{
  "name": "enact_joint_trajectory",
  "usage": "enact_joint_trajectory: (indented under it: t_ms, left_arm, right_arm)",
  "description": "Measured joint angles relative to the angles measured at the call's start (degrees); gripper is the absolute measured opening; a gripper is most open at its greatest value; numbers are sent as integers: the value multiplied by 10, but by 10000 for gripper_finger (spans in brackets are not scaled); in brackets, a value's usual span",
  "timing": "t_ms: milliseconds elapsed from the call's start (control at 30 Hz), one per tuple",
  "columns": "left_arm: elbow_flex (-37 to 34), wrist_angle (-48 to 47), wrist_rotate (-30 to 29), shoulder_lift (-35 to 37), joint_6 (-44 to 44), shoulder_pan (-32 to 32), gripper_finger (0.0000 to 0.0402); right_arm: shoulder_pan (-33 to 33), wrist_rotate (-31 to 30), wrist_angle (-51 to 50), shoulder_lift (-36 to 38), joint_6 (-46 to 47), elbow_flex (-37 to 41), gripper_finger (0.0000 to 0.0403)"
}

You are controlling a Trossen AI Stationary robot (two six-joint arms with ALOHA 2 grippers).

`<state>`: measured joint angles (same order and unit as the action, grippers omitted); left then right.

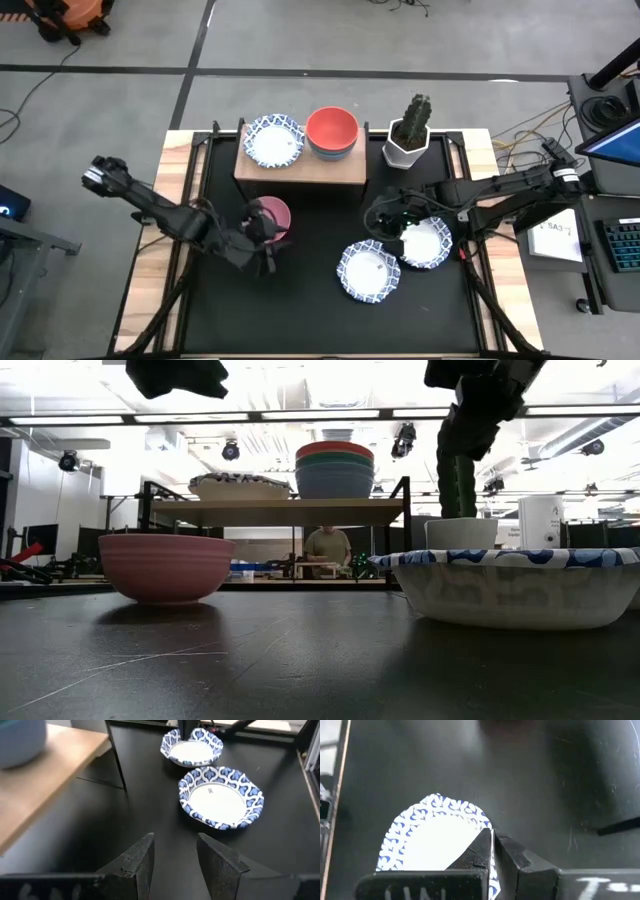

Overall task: Place and stack bowls onto a shelf
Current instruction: Stack the pink bowl on top of the orange bowl on the shelf

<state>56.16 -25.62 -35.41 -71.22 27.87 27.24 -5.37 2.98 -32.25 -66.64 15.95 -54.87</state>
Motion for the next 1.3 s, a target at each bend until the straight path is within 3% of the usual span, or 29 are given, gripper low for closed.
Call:
enact_joint_trajectory:
  t_ms: [300,400,633,1100,1300]
  left_arm:
    - [10,-52,22,-84,53,-6,132]
    - [10,-107,64,-90,99,-11,141]
    - [3,-205,75,-91,110,-11,177]
    - [-111,-107,75,-90,81,-14,158]
    - [-125,-101,75,-90,105,-14,128]
  right_arm:
    - [0,6,-67,-60,-74,-59,56]
    - [-1,14,-58,-60,-96,-53,70]
    - [-2,15,-3,-41,-95,-8,94]
    - [-5,15,55,-36,-71,23,96]
    - [-22,15,56,-36,-70,24,90]
